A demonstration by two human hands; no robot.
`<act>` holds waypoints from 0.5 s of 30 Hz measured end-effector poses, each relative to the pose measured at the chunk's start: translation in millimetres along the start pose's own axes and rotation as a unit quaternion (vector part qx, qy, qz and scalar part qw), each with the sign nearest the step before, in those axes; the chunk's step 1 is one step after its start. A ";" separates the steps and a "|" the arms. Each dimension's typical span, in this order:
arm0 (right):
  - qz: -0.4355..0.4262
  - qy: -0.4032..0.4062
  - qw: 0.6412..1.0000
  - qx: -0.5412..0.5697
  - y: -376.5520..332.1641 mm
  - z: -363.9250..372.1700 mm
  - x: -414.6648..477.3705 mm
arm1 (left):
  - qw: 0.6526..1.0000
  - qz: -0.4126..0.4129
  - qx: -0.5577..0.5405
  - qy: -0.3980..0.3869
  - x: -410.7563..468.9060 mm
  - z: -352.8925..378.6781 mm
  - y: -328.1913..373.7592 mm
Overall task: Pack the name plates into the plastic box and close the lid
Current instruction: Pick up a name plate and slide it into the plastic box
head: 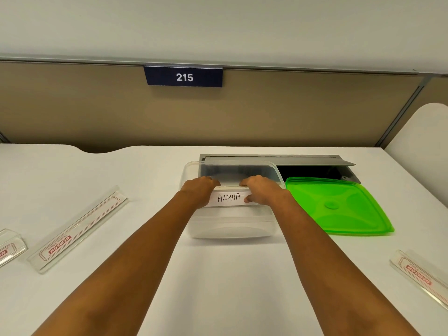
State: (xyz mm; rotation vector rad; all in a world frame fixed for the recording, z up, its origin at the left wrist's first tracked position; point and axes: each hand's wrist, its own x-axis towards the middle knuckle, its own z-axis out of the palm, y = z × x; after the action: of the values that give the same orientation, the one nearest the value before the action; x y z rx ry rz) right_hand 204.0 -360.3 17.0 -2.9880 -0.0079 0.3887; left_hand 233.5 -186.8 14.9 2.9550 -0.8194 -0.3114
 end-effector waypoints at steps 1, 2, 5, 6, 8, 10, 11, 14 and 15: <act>-0.002 0.003 1.000 0.001 0.7 -0.9 -0.3 | 1.000 -0.002 -0.001 0.010 -0.6 0.1 0.1; -0.005 0.009 1.000 0.001 2.0 -1.8 -0.8 | 1.000 -0.005 0.000 0.021 -0.8 0.3 -0.5; -0.009 0.027 1.000 0.001 5.5 -3.2 -3.0 | 0.998 -0.020 0.003 0.054 -2.5 -0.4 -1.8; -0.009 0.030 0.999 0.003 6.0 -3.1 -3.4 | 0.998 -0.025 0.000 0.061 -3.2 -0.2 -1.6; -0.007 0.036 0.999 0.003 5.5 -2.4 -5.1 | 0.997 -0.034 -0.005 0.069 -5.2 0.2 0.4; -0.004 0.043 0.999 0.004 4.5 -1.9 -6.0 | 0.996 -0.040 -0.010 0.075 -6.1 0.2 2.9; -0.003 0.045 0.999 0.005 4.1 -1.5 -6.3 | 0.996 -0.043 -0.011 0.078 -6.1 0.2 3.7; -0.001 0.043 0.999 0.011 4.4 -0.1 -7.1 | 0.996 -0.047 -0.003 0.079 -5.5 -0.3 6.0; -0.001 0.041 0.999 0.014 4.3 0.1 -7.5 | 0.996 -0.048 0.001 0.080 -5.9 -1.0 7.0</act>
State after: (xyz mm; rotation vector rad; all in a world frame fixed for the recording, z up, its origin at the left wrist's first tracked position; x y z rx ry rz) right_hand 196.6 -364.7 18.3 -2.9732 0.0012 0.2627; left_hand 225.3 -189.7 17.7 2.9778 -0.6618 -0.0760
